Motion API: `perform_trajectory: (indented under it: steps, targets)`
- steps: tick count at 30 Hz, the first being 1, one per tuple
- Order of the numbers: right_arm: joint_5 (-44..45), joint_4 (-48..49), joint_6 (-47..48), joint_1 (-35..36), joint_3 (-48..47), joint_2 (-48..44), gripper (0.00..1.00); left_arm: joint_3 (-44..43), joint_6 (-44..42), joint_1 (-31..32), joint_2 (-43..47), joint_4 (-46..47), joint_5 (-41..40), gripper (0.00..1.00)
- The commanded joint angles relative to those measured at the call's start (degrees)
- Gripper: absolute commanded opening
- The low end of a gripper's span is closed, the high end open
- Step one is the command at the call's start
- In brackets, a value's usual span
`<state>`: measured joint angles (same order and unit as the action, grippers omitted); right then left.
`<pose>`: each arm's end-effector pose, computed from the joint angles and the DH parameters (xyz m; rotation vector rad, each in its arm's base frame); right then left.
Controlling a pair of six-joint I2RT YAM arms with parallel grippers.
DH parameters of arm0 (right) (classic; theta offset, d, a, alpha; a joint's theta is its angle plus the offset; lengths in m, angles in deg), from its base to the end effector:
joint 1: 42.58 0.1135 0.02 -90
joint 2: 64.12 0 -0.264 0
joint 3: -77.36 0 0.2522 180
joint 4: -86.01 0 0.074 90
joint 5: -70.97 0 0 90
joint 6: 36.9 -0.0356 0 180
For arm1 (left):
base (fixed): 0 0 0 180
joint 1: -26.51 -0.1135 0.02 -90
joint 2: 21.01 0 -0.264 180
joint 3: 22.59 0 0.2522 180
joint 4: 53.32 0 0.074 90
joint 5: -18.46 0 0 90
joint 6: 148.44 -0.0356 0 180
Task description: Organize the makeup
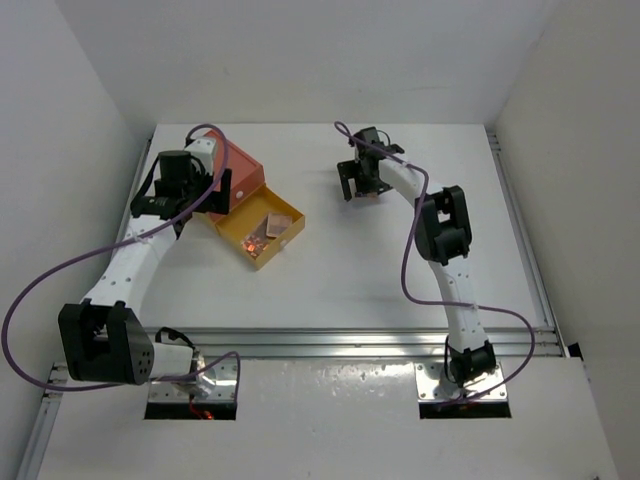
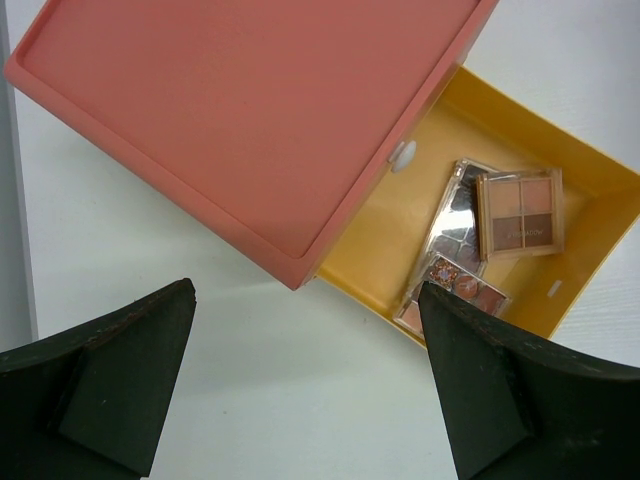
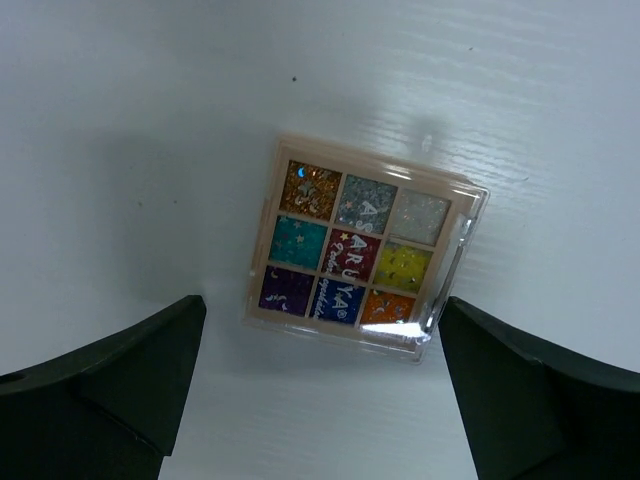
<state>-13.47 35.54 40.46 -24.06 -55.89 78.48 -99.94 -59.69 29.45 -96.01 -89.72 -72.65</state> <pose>0.5071 0.1662 0.1383 -0.0997 2.6065 0.0669 0.2941 -0.0144 0.3175 0.0680 2.1639 0.0040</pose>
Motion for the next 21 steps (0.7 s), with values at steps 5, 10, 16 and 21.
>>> perform_trajectory:
  steps: [5,10,16,21]
  targets:
    - [5.6,-4.7,5.1,2.3,-3.5,2.0,0.91,-2.5,-0.2,0.4,-0.5,1.1,0.7,1.00]
    - [10.2,-6.4,3.4,2.4,-4.9,3.5,0.84,-2.5,-0.8,0.4,-0.5,1.1,0.7,1.00]
    - [5.9,-4.0,-4.0,1.2,-5.7,3.7,0.91,-2.5,-0.8,0.4,-0.5,1.1,0.7,1.00]
    - [2.5,-2.8,-12.0,1.2,-5.0,4.1,0.90,-2.0,-0.8,0.4,-0.5,1.6,0.7,1.00]
